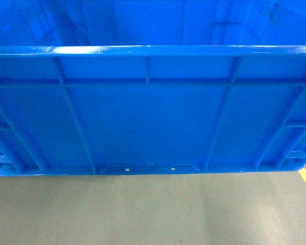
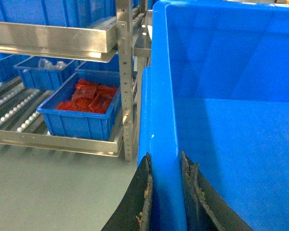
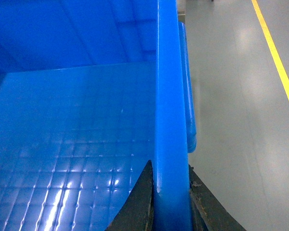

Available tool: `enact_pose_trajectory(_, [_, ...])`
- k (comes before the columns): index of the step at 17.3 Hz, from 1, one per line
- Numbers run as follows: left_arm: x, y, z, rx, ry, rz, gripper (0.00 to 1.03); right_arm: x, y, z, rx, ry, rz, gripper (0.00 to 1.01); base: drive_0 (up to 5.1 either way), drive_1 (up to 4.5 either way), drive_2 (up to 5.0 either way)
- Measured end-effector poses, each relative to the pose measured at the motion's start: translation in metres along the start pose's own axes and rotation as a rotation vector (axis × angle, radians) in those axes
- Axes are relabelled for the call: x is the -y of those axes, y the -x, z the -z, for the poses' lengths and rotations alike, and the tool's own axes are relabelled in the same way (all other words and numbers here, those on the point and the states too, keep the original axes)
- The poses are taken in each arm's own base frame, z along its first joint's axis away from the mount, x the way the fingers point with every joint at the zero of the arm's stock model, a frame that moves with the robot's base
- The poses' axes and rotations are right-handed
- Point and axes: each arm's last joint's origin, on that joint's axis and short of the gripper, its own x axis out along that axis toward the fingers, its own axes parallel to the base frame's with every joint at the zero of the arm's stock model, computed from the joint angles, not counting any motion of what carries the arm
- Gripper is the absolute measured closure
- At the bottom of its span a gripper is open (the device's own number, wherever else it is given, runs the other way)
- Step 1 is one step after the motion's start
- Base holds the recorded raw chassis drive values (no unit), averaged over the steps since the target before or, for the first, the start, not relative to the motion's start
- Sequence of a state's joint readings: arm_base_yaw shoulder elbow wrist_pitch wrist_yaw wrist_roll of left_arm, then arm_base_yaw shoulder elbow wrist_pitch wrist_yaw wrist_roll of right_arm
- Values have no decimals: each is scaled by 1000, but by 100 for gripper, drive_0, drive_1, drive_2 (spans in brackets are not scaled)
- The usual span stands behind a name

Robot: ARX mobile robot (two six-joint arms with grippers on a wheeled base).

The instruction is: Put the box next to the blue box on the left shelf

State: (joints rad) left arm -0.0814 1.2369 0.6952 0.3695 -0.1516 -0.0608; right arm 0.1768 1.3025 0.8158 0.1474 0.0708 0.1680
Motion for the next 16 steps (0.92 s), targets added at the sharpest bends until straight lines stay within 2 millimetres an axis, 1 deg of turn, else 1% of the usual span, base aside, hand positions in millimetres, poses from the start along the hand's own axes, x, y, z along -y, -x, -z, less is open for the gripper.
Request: enact_pose_trajectory(16, [1,0,0,-1,2,2,92,0,0,0,0,0,1,92,-496,249,249])
